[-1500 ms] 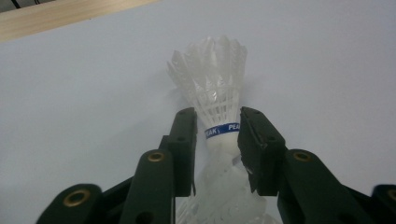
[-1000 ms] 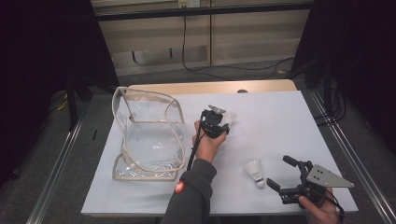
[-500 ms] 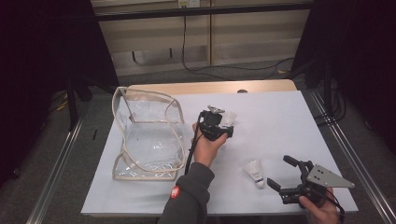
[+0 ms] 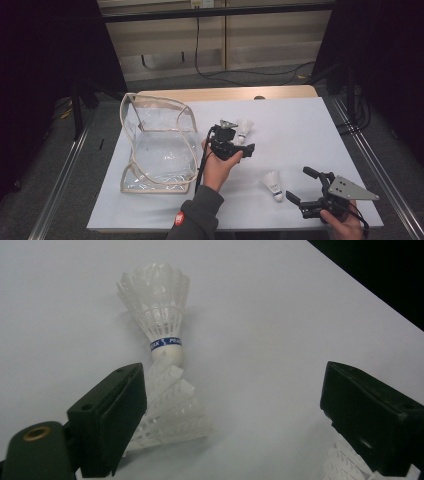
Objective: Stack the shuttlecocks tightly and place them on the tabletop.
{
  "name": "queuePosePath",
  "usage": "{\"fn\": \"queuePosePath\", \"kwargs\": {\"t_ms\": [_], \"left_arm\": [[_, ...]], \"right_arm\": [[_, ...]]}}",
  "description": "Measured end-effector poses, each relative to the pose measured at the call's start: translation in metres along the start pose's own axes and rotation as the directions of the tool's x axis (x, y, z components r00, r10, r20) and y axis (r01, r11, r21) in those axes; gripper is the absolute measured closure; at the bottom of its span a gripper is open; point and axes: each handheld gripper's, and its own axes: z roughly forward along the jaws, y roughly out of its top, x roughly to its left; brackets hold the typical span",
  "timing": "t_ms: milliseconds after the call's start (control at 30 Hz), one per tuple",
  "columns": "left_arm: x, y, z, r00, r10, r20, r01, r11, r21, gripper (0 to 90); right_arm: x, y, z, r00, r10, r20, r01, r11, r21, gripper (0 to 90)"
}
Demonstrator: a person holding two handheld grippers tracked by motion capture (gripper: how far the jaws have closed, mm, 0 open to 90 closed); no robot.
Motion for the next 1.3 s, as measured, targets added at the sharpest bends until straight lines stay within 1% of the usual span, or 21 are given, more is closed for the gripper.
{"fn": "queuePosePath", "kwargs": {"t_ms": [33,67,167,233,267,333,367,400,567,633,733,767,800,867,933,967,1000,1033,1167,1300], "left_arm": [[-0.002,0.000,-0.001,1.0000,0.000,0.004,0.000,1.0000,-0.004,10.0],[-0.003,-0.001,-0.002,0.9999,0.011,0.012,-0.011,0.9998,-0.017,8.7],[-0.005,-0.001,-0.007,0.9993,0.027,0.026,-0.026,0.9994,-0.025,7.6],[-0.007,-0.002,-0.009,0.9988,0.025,0.042,-0.023,0.9993,-0.030,6.7],[-0.008,-0.004,-0.011,0.9983,0.035,0.047,-0.034,0.9989,-0.034,6.6],[-0.010,-0.006,-0.013,0.9972,0.030,0.069,-0.028,0.9990,-0.036,6.5],[-0.011,-0.007,-0.014,0.9970,0.031,0.071,-0.029,0.9991,-0.030,6.5],[-0.011,-0.009,-0.014,0.9966,0.029,0.077,-0.027,0.9991,-0.034,5.9],[-0.013,-0.015,-0.018,0.9944,0.046,0.096,-0.043,0.9987,-0.026,5.2],[-0.016,-0.018,-0.021,0.9918,0.061,0.112,-0.059,0.9979,-0.025,5.1],[-0.019,-0.022,-0.023,0.9908,0.057,0.123,-0.054,0.9982,-0.028,5.1],[-0.019,-0.023,-0.024,0.9899,0.053,0.132,-0.049,0.9981,-0.037,5.0],[-0.019,-0.024,-0.025,0.9899,0.053,0.132,-0.048,0.9981,-0.039,5.0],[-0.020,-0.027,-0.026,0.9883,0.064,0.138,-0.060,0.9975,-0.039,4.9],[-0.020,-0.031,-0.026,0.9873,0.059,0.147,-0.054,0.9979,-0.034,4.8],[-0.021,-0.033,-0.027,0.9870,0.064,0.147,-0.060,0.9977,-0.030,4.8],[-0.021,-0.035,-0.027,0.9852,0.074,0.155,-0.071,0.9972,-0.023,4.8],[-0.021,-0.037,-0.027,0.9847,0.077,0.156,-0.075,0.9970,-0.017,4.8],[-0.021,-0.046,-0.030,0.9809,0.079,0.178,-0.077,0.9969,-0.017,4.8],[-0.022,-0.053,-0.033,0.9778,0.097,0.186,-0.096,0.9952,-0.017,4.6]], "right_arm": [[0.000,0.000,0.000,1.0000,0.001,-0.001,-0.001,1.0000,-0.001,1.1],[0.000,0.000,0.000,1.0000,0.002,0.000,-0.002,1.0000,0.000,1.1],[0.000,0.000,-0.001,1.0000,0.005,-0.001,-0.005,1.0000,0.001,1.1],[0.000,0.000,0.000,1.0000,0.003,-0.002,-0.003,1.0000,0.002,1.1],[0.000,0.000,0.000,1.0000,0.004,-0.004,-0.004,1.0000,0.001,1.1],[0.000,0.001,0.000,1.0000,0.003,-0.007,-0.003,1.0000,0.004,1.2],[0.000,0.000,0.000,1.0000,0.004,-0.009,-0.004,1.0000,0.004,1.3],[0.000,0.000,0.000,0.9999,0.008,-0.012,-0.008,1.0000,0.005,1.3],[0.001,0.001,0.001,0.9999,0.003,-0.014,-0.003,1.0000,0.006,1.2],[0.001,0.001,0.000,0.9999,0.003,-0.013,-0.003,0.9999,0.010,1.2],[0.000,0.001,0.001,0.9999,0.002,-0.012,-0.002,0.9999,0.012,1.2],[0.000,0.001,0.001,0.9999,0.002,-0.012,-0.002,0.9999,0.013,1.2],[0.000,0.001,0.001,0.9999,0.000,-0.012,0.000,0.9999,0.012,1.2],[0.000,0.001,0.001,0.9999,0.003,-0.014,-0.003,0.9999,0.011,1.2],[0.000,0.002,0.001,0.9999,0.002,-0.013,-0.002,0.9999,0.011,1.2],[0.000,0.001,0.001,0.9999,0.002,-0.012,-0.002,0.9999,0.011,1.2],[0.000,0.001,0.001,0.9999,0.002,-0.012,-0.002,0.9999,0.012,1.2],[0.000,0.001,0.001,0.9999,0.003,-0.013,-0.002,0.9999,0.012,1.2],[0.000,0.001,0.001,0.9999,0.004,-0.014,-0.003,0.9999,0.011,1.2],[0.000,0.002,0.001,0.9999,0.002,-0.013,-0.002,0.9999,0.012,1.2]]}}
